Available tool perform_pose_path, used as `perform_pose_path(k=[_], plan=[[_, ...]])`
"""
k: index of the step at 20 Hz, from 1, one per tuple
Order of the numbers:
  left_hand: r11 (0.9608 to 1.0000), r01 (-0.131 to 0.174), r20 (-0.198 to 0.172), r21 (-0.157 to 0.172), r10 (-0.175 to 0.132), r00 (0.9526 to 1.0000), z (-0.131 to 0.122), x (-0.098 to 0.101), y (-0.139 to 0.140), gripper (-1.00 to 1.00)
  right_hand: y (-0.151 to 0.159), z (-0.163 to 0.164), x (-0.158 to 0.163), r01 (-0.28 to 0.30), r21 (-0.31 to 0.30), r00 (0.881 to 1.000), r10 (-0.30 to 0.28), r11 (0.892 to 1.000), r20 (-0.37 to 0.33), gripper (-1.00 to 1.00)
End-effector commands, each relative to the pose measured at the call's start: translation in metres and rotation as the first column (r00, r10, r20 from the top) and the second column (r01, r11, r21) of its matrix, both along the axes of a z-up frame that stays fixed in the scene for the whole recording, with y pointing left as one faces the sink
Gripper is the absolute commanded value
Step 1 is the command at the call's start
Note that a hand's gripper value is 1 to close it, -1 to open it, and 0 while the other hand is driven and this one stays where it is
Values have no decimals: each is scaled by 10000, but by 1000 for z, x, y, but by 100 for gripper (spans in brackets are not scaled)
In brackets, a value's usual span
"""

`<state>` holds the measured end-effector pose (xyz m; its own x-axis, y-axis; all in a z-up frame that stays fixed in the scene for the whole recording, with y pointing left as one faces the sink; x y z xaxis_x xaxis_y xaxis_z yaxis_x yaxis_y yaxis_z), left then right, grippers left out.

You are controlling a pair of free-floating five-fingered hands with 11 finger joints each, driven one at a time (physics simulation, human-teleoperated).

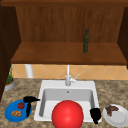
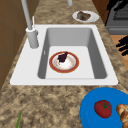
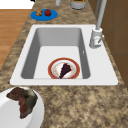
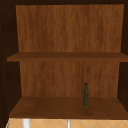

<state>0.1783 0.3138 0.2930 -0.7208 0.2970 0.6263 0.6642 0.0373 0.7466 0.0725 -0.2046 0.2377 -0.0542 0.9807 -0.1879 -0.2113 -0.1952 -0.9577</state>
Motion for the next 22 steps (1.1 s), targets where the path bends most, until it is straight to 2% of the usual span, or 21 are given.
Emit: perform_pose_path(k=[1, 3, 4, 5, 6, 7, 9, 10, 12, 14, 15, 17, 18, 20, 21, 22], plan=[[9954, -794, 21, 537, 794, 9968, 6, -14, -2, -100, 0, 0, 0, 0, 0, 10000, 0, 10000, 0, 0], [9936, -830, 33, 771, 830, 9965, 5, -20, -2, -100, 0, 0, 0, 0, 0, 10000, 0, 10000, 0, 0], [9938, -740, 34, 831, 740, 9973, 4, -28, -2, -100, 0, 0, 0, 0, 0, 10000, 0, 10000, 0, 0], [9941, -729, 35, 804, 729, 9973, 6, -34, -2, -100, 0, 0, 0, 0, 0, 10000, 0, 10000, 0, 0], [9968, -553, 22, 569, 553, 9985, 5, -46, -5, -100, 0, 0, 0, 0, 0, 10000, 0, 10000, 0, 0], [9980, -429, 60, 458, 426, 9991, 5, -54, -6, -100, 0, 0, 0, 0, 0, 10000, 0, 10000, 0, 0], [9972, -597, 181, 446, 589, 9981, 5, -61, -12, -100, 0, 0, 0, 0, 0, 10000, 0, 10000, 0, 0], [9956, -777, 258, 524, 764, 9967, 5, -62, -16, -100, 0, 0, 0, 0, 0, 10000, 0, 10000, 0, 0], [9949, -766, 388, 662, 742, 9965, 5, -68, -25, -100, 0, 0, 0, 0, 0, 10000, 0, 10000, 0, 0], [9944, -747, 286, 746, 727, 9969, 4, -72, -32, -100, 0, 0, 0, 0, 0, 10000, 0, 10000, 0, 0], [9957, -680, 80, 636, 677, 9977, 2, -70, -30, -100, 0, 0, 0, 0, 0, 10000, 0, 10000, 0, 0], [9969, -525, 54, 582, 523, 9986, 3, -71, -32, -100, 0, 0, 0, 0, 0, 10000, 0, 10000, 0, 0], [9978, -339, 51, 563, 337, 9994, 4, -70, -31, -100, 0, 0, 0, 0, 0, 10000, 0, 10000, 0, 0], [9988, -257, 44, 423, 256, 9997, 4, -70, -32, -100, 0, 0, 0, 0, 0, 10000, 0, 10000, 0, 0], [9989, -231, 43, 419, 229, 9997, 4, -70, -32, 0, 0, 0, 0, 0, 0, 10000, 0, 10000, 0, -100], [9989, -120, 120, 454, 115, 9999, 4, -70, -32, 0, -1, 0, 0, 50, 53, 10000, -50, 10000, -37, -100]])
